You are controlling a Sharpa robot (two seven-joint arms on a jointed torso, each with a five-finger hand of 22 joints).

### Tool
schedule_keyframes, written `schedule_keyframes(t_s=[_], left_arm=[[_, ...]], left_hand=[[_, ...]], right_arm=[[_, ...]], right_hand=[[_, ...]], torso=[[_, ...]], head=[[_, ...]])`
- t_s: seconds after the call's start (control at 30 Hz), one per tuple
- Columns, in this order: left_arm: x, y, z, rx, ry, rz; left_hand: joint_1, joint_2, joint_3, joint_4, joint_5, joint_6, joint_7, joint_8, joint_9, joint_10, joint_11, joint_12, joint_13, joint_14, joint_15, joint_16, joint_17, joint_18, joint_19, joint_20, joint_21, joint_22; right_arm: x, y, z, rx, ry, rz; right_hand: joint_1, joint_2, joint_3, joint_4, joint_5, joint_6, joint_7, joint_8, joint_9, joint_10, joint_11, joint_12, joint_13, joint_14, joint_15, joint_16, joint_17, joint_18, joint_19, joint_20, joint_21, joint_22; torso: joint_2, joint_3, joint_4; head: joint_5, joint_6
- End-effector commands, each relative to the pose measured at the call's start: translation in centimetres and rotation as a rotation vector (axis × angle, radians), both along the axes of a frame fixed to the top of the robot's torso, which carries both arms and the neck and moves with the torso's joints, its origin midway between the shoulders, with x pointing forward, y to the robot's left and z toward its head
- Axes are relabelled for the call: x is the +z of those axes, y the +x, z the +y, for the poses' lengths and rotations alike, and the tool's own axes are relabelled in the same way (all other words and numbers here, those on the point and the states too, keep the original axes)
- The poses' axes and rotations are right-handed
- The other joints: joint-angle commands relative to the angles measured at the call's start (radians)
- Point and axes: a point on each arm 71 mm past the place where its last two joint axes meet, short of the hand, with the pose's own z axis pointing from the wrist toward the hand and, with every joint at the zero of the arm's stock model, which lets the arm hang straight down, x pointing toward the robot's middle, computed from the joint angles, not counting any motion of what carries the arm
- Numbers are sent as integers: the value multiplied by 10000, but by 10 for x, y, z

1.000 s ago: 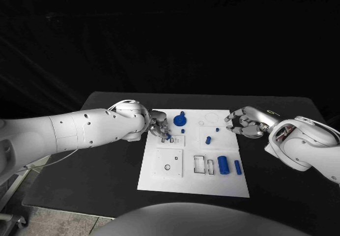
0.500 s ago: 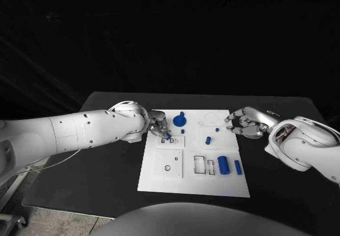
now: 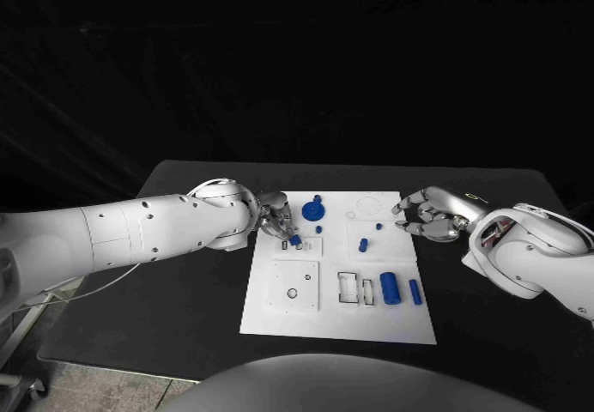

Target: Assemble the parts on the task board

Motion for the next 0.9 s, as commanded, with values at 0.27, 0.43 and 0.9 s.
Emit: schedule_keyframes(t_s=[0.27,0.43,0.9], left_arm=[[5,-1,0,-233,-229,-708],[11,-5,-1,-747,-142,-1502],[35,-19,-8,-2263,1164,-3697]], left_hand=[[54,-57,-101,-132,-50,-7,-44,260,207,1058,-65,-17,2619,1030,-108,24,2631,23,239,-98,-53,2300],[-309,-177,-443,92,-1200,-380,-152,407,354,1058,-145,-17,2619,1030,-177,24,2631,15,272,-152,-32,2311],[-1287,-626,-1327,1177,-2400,-1137,-145,289,317,1058,-192,-17,2619,1030,-260,24,2631,-56,494,-264,199,2404]], right_arm=[[-1,0,0,31,-71,102],[-1,0,0,11,-55,74],[-1,0,2,101,51,-13]], right_hand=[[110,-14,71,-32,26,69,14,-33,-18,693,56,-27,2198,621,35,-66,274,-57,-55,1,-68,-13],[116,-19,76,-41,14,72,13,-32,-20,691,56,-29,2196,619,34,-71,265,-56,-57,0,-77,-15],[37,-60,71,-20,-144,77,20,-36,-44,693,63,-26,2198,620,36,-65,271,-57,-53,2,-89,-2]], torso=[[1,-5,2],[2,1,6],[-15,4,-25]], head=[[17,2],[35,2],[93,2]])
